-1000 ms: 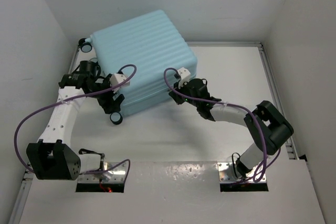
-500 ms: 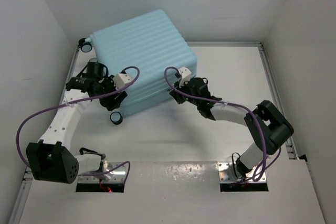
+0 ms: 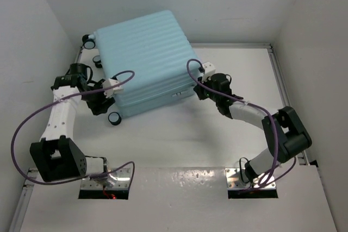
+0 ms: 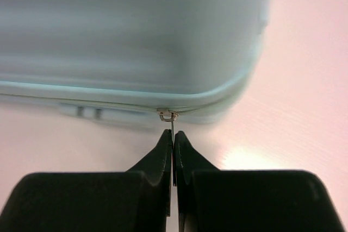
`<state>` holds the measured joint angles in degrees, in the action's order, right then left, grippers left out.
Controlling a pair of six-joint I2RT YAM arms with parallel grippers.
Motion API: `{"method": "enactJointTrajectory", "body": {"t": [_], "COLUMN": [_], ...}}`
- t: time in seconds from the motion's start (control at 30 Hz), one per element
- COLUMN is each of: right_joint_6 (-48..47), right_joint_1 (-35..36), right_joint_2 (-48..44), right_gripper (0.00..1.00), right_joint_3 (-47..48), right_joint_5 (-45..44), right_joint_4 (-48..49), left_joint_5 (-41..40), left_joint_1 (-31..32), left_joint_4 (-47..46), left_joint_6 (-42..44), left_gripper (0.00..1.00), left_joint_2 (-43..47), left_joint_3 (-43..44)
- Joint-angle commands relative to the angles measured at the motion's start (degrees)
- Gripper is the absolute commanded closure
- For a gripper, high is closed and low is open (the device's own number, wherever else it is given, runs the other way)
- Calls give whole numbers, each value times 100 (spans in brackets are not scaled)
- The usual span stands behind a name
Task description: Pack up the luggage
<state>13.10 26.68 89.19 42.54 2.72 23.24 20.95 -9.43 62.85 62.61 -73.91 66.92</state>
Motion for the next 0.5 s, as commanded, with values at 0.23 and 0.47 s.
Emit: {"method": "enactJointTrajectory", "body": {"t": [0.23,0.47], "right_joint_6": [-634,-616], "right_joint_1": [-1164,-1858], "right_joint_2": [133,1389], "right_gripper": [100,100], "right_joint_3": [262,1606], "right_joint_5": [96,844], "right_joint_4": [22,304], "left_joint_5": [-969,-1689], "left_joint_1": [-639,28], "left_joint_4": [-950,-1187], "left_joint_6": [237,-416], "left_gripper": [100,100], "left_joint_2": [-2773,-4287], "left_joint_3": [2393,4205]}}
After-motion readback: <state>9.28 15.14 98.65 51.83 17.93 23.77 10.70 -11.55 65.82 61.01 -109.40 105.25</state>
